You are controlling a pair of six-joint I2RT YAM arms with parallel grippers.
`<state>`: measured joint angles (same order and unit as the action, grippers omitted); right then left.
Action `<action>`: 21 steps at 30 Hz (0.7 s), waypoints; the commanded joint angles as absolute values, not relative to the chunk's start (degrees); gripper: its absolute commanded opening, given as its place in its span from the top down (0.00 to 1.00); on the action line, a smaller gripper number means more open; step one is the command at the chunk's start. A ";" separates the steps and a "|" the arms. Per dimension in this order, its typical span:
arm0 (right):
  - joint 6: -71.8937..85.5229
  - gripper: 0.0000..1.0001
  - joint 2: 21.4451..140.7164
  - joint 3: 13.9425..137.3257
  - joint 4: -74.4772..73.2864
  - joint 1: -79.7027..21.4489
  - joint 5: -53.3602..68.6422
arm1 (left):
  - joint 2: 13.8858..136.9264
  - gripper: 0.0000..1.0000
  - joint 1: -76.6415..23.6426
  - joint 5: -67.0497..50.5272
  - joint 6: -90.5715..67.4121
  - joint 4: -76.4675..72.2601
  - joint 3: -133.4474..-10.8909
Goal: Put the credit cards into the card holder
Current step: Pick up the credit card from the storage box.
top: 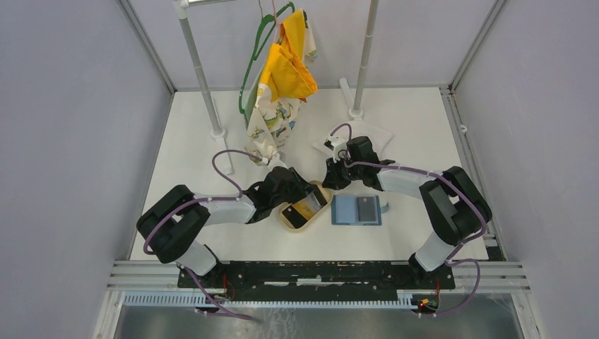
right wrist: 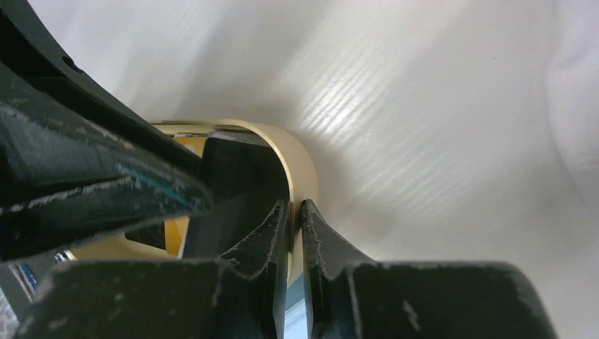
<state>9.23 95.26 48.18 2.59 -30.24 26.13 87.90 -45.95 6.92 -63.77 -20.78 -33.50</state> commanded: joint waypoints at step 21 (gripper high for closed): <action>9.18 0.85 96.78 49.00 1.85 -31.74 30.89 | 90.88 0.38 -45.87 4.13 -70.36 -26.05 -33.76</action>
<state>9.19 95.74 48.18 2.52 -31.14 28.82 91.18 -46.00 2.87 -68.64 -27.66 -32.18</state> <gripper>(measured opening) 0.153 0.593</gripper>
